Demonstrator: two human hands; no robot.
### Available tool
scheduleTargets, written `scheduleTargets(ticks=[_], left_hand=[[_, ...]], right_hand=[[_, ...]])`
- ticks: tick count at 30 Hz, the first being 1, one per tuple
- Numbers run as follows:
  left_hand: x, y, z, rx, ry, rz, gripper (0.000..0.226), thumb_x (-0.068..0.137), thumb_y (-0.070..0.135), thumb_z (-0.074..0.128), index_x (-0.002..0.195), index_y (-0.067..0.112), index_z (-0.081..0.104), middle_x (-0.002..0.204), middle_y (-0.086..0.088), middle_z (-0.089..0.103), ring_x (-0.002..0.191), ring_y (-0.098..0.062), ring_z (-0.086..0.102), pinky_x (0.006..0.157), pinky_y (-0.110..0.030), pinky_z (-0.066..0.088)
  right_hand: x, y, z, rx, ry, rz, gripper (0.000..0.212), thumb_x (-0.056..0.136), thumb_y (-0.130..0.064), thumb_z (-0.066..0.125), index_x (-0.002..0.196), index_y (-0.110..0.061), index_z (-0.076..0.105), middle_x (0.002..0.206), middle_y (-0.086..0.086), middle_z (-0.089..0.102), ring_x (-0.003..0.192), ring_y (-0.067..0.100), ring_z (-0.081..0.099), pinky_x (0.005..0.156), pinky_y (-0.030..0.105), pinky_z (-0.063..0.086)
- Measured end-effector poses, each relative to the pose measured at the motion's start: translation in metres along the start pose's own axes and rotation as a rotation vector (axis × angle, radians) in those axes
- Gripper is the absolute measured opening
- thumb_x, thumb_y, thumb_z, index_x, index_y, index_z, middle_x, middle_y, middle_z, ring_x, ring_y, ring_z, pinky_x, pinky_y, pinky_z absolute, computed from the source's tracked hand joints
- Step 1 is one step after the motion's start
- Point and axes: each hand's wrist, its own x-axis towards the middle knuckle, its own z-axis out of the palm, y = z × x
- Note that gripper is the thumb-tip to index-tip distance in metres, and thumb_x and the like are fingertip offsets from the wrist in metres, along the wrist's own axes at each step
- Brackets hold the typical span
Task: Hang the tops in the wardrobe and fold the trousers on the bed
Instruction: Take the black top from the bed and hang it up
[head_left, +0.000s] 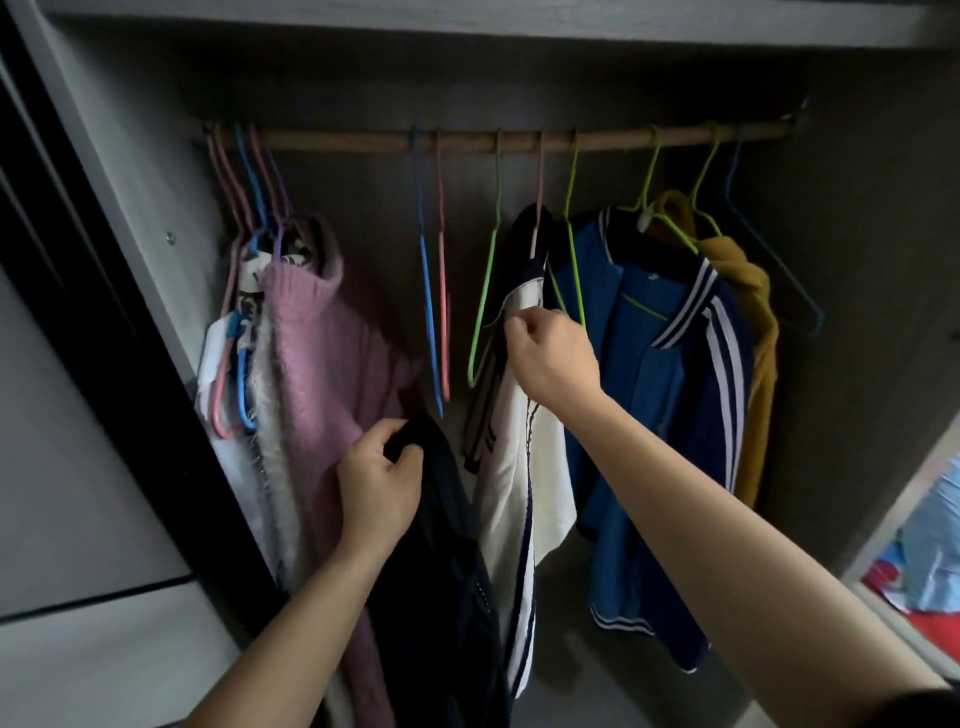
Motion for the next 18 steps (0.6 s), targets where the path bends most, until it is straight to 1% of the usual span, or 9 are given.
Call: scheduleTargets(ticks=[1, 2, 4, 7, 9, 11, 13, 15, 18], left_hand=[[0.001, 0.001, -0.001, -0.002, 0.000, 0.004, 0.018, 0.074, 0.019, 0.054, 0.076, 0.029, 0.068, 0.059, 0.015, 0.064, 0.050, -0.002, 0.054, 0.051, -0.014, 0.041], [0.002, 0.001, -0.002, -0.001, 0.001, 0.006, 0.018, 0.073, 0.018, 0.054, 0.073, 0.031, 0.067, 0.057, 0.015, 0.062, 0.049, -0.002, 0.052, 0.049, -0.012, 0.039], [0.003, 0.004, -0.002, 0.002, 0.012, -0.010, 0.018, 0.072, 0.018, 0.053, 0.070, 0.030, 0.066, 0.052, 0.015, 0.057, 0.045, -0.002, 0.048, 0.046, -0.011, 0.036], [0.004, 0.007, 0.001, 0.051, 0.037, -0.001, 0.014, 0.070, 0.019, 0.052, 0.066, 0.026, 0.063, 0.050, 0.016, 0.054, 0.046, -0.002, 0.045, 0.047, -0.014, 0.034], [0.003, 0.010, 0.003, 0.062, 0.044, 0.010, 0.012, 0.070, 0.017, 0.053, 0.065, 0.023, 0.062, 0.049, 0.016, 0.052, 0.046, -0.003, 0.044, 0.047, -0.014, 0.034], [0.003, 0.008, 0.004, 0.058, 0.048, 0.000, 0.011, 0.069, 0.018, 0.053, 0.066, 0.018, 0.064, 0.050, 0.014, 0.052, 0.047, -0.004, 0.042, 0.047, -0.017, 0.035], [0.001, 0.008, 0.006, 0.040, 0.045, -0.005, 0.010, 0.069, 0.017, 0.053, 0.067, 0.015, 0.063, 0.049, 0.012, 0.050, 0.048, -0.006, 0.039, 0.047, -0.021, 0.036], [0.000, 0.009, 0.008, 0.039, 0.036, 0.001, 0.009, 0.072, 0.012, 0.056, 0.068, 0.015, 0.063, 0.052, 0.008, 0.053, 0.050, -0.008, 0.042, 0.048, -0.024, 0.038], [-0.001, 0.011, 0.010, 0.066, 0.049, -0.017, 0.016, 0.078, 0.006, 0.061, 0.077, 0.018, 0.071, 0.063, 0.001, 0.066, 0.056, -0.009, 0.053, 0.055, -0.025, 0.045]], right_hand=[[0.002, -0.004, -0.001, -0.011, 0.011, 0.032, 0.041, 0.094, -0.042, 0.043, 0.059, -0.021, 0.047, 0.064, -0.002, 0.052, 0.062, 0.021, 0.050, 0.054, 0.032, 0.036], [0.005, -0.010, -0.002, -0.014, 0.007, 0.068, 0.050, 0.094, -0.049, 0.044, 0.055, -0.017, 0.042, 0.057, -0.002, 0.051, 0.056, 0.022, 0.051, 0.051, 0.031, 0.038], [0.013, -0.022, -0.005, 0.045, -0.060, 0.105, 0.056, 0.093, -0.052, 0.049, 0.056, -0.010, 0.052, 0.054, 0.001, 0.060, 0.052, 0.022, 0.059, 0.055, 0.031, 0.051], [0.021, -0.033, -0.003, 0.094, -0.207, 0.145, 0.045, 0.095, -0.042, 0.055, 0.076, -0.002, 0.066, 0.070, 0.010, 0.073, 0.059, 0.024, 0.071, 0.071, 0.038, 0.062], [0.023, -0.034, -0.002, 0.105, -0.271, 0.175, 0.033, 0.095, -0.027, 0.051, 0.081, 0.000, 0.064, 0.076, 0.015, 0.073, 0.071, 0.030, 0.074, 0.076, 0.045, 0.062], [0.022, -0.033, -0.001, 0.238, -0.308, 0.246, 0.027, 0.098, -0.017, 0.043, 0.086, 0.001, 0.059, 0.081, 0.018, 0.072, 0.083, 0.036, 0.074, 0.077, 0.046, 0.062], [0.021, -0.029, -0.007, 0.289, -0.240, 0.251, 0.029, 0.103, -0.015, 0.038, 0.109, 0.003, 0.059, 0.103, 0.022, 0.069, 0.101, 0.039, 0.068, 0.079, 0.041, 0.058], [0.022, -0.022, -0.014, 0.226, -0.078, 0.182, 0.035, 0.105, -0.018, 0.036, 0.123, 0.001, 0.058, 0.123, 0.022, 0.063, 0.114, 0.040, 0.059, 0.091, 0.040, 0.049], [0.019, -0.010, -0.026, 0.337, 0.018, 0.107, 0.037, 0.106, -0.027, 0.036, 0.125, -0.007, 0.060, 0.117, 0.016, 0.066, 0.107, 0.038, 0.061, 0.092, 0.047, 0.049]])
